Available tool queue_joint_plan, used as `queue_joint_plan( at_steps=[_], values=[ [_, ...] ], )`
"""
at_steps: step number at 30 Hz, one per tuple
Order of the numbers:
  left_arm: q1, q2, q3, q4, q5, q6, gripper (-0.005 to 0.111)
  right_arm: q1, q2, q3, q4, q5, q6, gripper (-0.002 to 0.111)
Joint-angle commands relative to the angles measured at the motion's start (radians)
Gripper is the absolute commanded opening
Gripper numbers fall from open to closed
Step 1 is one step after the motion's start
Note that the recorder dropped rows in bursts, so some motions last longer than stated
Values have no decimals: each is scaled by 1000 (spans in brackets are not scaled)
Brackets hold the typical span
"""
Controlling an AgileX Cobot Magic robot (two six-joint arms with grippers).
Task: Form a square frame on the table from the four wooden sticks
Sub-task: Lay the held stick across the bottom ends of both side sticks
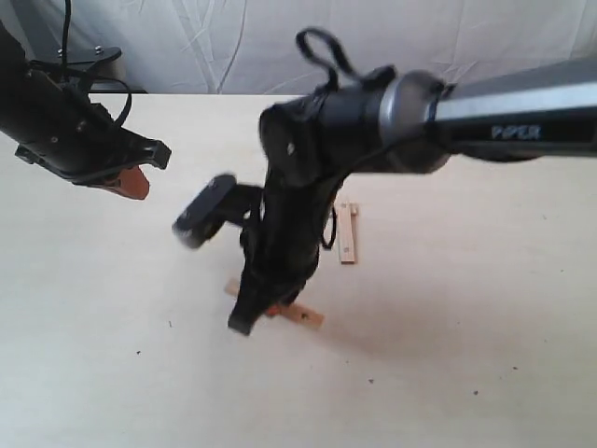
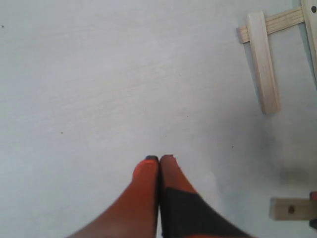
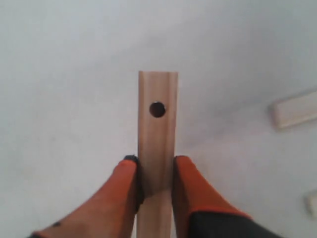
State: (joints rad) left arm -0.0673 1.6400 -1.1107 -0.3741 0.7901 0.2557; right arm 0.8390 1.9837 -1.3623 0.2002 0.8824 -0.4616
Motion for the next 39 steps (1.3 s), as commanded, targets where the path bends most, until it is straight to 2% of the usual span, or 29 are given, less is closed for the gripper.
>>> queue_joint_plan(
  at_steps=[1, 3, 8, 15, 26, 27, 29, 30, 31, 33, 34, 36, 37, 38, 39],
  values=[
    [5, -6, 5, -30, -26, 2, 0, -118, -33, -86, -18, 25, 38, -1],
    [5, -6, 5, -44, -28, 2, 0, -151, -33, -100, -74, 3, -114, -1],
    [5, -6, 5, -45, -28, 2, 0, -165, 23, -100, -160, -26, -332, -1],
    [5, -6, 5, -62, -49, 2, 0, -165, 117, -100, -200, -114, -377, -1],
    [5, -6, 5, -64, -57, 2, 0, -165, 160, -100, -195, -145, -418, -1],
    [5, -6, 5, -64, -59, 2, 0, -165, 160, -100, -192, -149, -411, 0],
    [5, -6, 5, -67, -61, 2, 0, -165, 160, -100, -192, -155, -379, 10],
    [5, -6, 5, -67, -63, 2, 0, -165, 160, -100, -194, -155, -373, 18],
    [5, -6, 5, -67, -63, 2, 0, -165, 160, -100, -200, -149, -373, 35],
    [5, -6, 5, -67, -63, 2, 0, -165, 148, -100, -200, -145, -356, 54],
    [5, -6, 5, -67, -67, 2, 0, -165, 139, -100, -200, -145, -325, 56],
    [5, -7, 5, -67, -96, 2, 0, -173, 83, -100, -206, -136, -115, 55],
    [5, -16, 5, -67, -118, 2, 0, -197, 42, -100, -206, -96, 52, 50],
    [5, -22, 5, -67, -123, 2, 0, -210, 26, -98, -206, -73, 106, 45],
    [5, -48, 15, -67, -139, 2, 0, -247, -10, -88, -195, -10, 202, 30]
  ],
)
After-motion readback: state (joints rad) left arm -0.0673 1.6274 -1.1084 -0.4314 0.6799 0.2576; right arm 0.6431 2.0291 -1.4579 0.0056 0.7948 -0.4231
